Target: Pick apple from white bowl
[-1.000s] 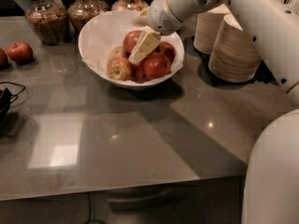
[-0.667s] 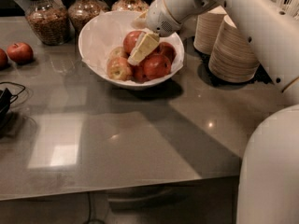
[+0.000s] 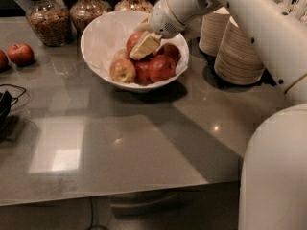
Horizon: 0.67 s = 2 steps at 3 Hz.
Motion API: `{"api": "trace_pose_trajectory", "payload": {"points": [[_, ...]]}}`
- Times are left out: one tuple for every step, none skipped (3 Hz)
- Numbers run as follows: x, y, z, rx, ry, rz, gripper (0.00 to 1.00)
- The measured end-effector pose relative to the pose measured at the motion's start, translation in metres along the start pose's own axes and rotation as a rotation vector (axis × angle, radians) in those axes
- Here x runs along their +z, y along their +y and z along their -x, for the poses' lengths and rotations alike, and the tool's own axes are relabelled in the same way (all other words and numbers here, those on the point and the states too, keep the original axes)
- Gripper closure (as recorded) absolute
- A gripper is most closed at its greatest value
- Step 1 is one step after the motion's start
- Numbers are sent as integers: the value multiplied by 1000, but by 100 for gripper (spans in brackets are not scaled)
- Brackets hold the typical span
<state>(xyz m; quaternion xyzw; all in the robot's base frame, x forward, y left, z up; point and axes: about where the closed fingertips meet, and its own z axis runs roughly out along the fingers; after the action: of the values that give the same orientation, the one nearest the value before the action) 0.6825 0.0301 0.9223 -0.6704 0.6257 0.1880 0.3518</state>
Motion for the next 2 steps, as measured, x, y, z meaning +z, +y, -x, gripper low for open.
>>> {"api": "trace_pose_trajectory", "payload": {"points": [[0, 0, 0, 0, 0, 0, 85], [0, 0, 0, 0, 0, 0, 100]]}}
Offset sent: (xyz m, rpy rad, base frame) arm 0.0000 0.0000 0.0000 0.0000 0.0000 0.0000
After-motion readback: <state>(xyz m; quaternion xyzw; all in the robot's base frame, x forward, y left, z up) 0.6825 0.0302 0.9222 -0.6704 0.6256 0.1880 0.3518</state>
